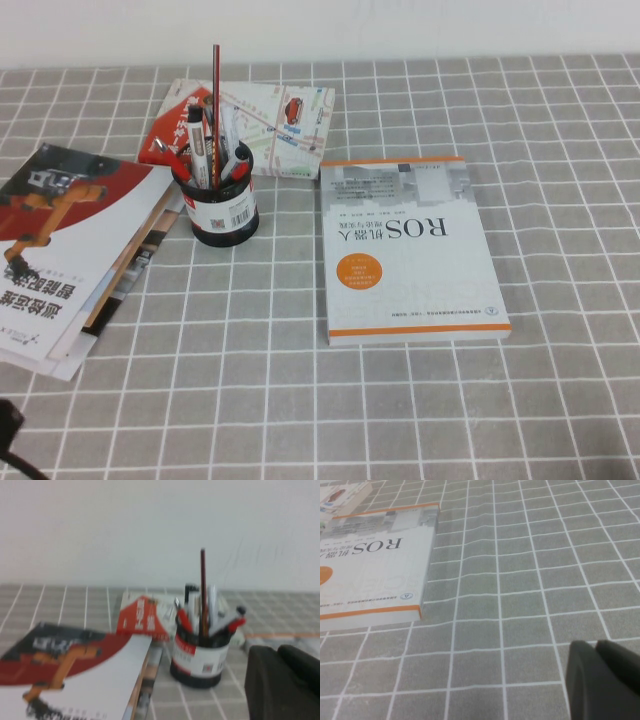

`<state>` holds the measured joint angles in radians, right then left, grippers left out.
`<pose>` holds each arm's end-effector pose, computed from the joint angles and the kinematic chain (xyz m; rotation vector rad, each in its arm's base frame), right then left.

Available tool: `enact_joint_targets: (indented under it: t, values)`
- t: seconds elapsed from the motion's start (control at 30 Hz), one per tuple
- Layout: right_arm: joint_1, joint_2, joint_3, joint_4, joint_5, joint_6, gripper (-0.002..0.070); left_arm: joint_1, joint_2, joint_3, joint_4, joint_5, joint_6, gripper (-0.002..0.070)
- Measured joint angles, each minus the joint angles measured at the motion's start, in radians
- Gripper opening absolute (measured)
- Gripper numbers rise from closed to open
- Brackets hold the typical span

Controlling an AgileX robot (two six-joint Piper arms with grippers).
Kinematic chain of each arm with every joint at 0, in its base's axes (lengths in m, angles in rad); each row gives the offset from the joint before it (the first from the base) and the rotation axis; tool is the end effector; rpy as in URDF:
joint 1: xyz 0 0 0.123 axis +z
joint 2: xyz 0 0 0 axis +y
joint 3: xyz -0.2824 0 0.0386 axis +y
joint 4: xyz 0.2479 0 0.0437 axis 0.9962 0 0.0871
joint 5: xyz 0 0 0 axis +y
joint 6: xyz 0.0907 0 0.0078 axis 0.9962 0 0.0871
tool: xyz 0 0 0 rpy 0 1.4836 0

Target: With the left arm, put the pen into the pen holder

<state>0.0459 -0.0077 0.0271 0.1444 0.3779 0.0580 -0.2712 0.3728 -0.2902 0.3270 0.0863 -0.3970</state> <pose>0.0524 0.0073 0.1708 0.1012 1.8797 0.2135 0.0897 -0.0223 0.2778 0.1440 1.6470 -0.2381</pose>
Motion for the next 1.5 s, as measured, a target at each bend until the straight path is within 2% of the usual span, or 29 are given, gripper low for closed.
enact_joint_targets:
  t: [0.17,0.4,0.57,0.7,0.9,1.23,1.5]
  values:
    - [0.000,0.000,0.000,0.000,0.000,0.000,-0.0014,0.000,-0.015,0.068,0.000,0.009,0.000,0.0000]
    - [0.000,0.000,0.000,0.000,0.000,0.000,-0.0014,0.002,-0.047,0.193,-0.008,-0.132,0.033,0.0000]
    - [0.000,0.000,0.000,0.000,0.000,0.000,-0.0014,0.072,-0.135,0.285,-0.182,-0.153,0.149,0.0000]
    - [0.000,0.000,0.000,0.000,0.000,0.000,-0.0014,0.135,-0.214,0.314,-0.250,-0.154,0.202,0.0000]
    - [0.000,0.000,0.000,0.000,0.000,0.000,-0.0014,0.167,-0.333,0.314,-0.264,-0.054,0.250,0.0000]
    - [0.000,0.000,0.000,0.000,0.000,0.000,-0.0014,0.169,-0.380,0.314,-0.262,0.273,0.266,0.0000]
    - [0.000,0.000,0.000,0.000,0.000,0.000,-0.0014,0.169,-0.382,0.316,-0.257,0.298,0.292,0.0000]
